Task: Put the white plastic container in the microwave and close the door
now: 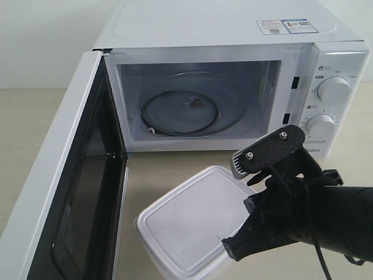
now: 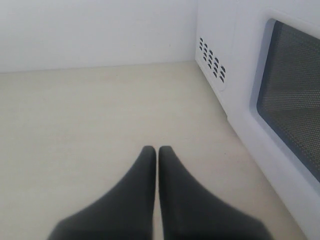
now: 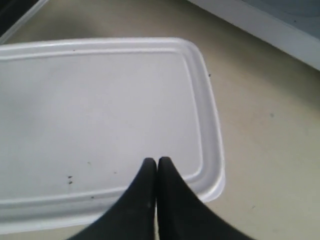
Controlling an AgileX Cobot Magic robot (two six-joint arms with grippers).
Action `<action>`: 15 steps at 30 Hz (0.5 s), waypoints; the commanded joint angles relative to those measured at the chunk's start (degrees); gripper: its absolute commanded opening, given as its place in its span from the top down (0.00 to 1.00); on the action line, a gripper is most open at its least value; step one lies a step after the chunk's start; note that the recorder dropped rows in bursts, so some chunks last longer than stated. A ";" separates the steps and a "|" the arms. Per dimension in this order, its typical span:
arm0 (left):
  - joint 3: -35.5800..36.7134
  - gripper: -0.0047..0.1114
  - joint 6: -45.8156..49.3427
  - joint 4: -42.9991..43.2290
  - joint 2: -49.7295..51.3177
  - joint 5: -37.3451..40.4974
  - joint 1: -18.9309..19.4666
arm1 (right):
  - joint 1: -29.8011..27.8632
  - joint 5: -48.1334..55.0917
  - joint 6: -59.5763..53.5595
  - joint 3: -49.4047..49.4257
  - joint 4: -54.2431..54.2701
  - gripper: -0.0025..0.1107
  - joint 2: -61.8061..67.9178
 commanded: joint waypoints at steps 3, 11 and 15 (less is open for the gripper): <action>0.17 0.93 0.23 0.08 -0.13 -0.21 0.18 | -0.09 -2.47 -4.74 -0.55 3.25 0.98 -0.72; 0.17 0.93 0.23 0.08 -0.13 -0.21 0.18 | -0.09 -2.49 -3.83 -0.55 3.25 0.98 -0.72; 0.17 0.93 0.23 0.08 -0.13 -0.21 0.18 | -0.09 0.05 1.25 -0.55 3.25 0.98 -0.72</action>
